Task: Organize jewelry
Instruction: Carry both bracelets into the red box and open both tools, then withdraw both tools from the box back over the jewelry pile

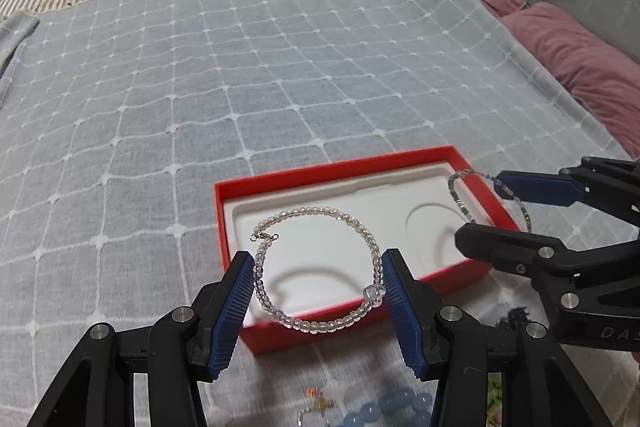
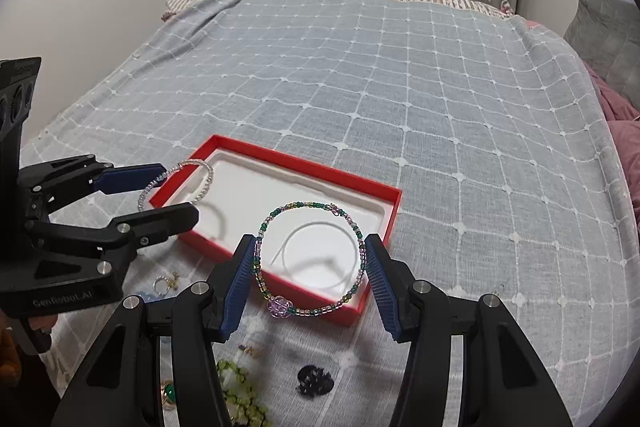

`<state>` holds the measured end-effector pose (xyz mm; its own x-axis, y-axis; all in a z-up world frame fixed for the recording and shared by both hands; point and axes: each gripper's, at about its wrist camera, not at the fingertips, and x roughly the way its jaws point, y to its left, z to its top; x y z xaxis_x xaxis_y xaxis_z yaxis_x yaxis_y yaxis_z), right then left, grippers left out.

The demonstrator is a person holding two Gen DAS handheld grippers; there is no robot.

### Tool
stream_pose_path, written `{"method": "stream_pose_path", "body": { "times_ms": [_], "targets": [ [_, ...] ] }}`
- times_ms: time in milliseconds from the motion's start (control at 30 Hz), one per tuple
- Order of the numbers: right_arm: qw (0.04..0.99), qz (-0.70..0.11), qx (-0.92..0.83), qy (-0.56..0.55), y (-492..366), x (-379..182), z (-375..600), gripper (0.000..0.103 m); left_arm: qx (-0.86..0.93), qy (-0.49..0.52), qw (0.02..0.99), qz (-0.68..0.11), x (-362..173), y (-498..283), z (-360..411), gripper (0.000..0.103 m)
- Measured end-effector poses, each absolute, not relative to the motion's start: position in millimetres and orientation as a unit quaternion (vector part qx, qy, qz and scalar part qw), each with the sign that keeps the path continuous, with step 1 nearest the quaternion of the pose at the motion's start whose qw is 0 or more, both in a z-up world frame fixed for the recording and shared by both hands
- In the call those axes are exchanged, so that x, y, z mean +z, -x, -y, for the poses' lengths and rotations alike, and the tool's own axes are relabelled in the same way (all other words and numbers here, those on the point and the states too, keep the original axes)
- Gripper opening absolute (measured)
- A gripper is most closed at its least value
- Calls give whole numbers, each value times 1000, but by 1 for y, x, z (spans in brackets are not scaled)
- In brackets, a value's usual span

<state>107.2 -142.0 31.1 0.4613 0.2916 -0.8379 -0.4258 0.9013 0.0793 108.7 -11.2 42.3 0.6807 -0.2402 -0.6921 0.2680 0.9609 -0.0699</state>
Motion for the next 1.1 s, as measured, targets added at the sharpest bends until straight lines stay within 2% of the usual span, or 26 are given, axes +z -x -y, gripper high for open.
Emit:
{"method": "stream_pose_path", "body": {
  "times_ms": [533,933,1100],
  "targets": [
    [850,-471,220,83,-123,12,140,59,-113,-33,921,-372,25,-126,13,58],
    [857,-459,221,78,-116,28,147,69,-108,-48,925,-362,33,-116,16,78],
    [859,-463,207,73,-106,35,159,70,-104,-35,922,-370,38,-106,11,81]
  ]
}}
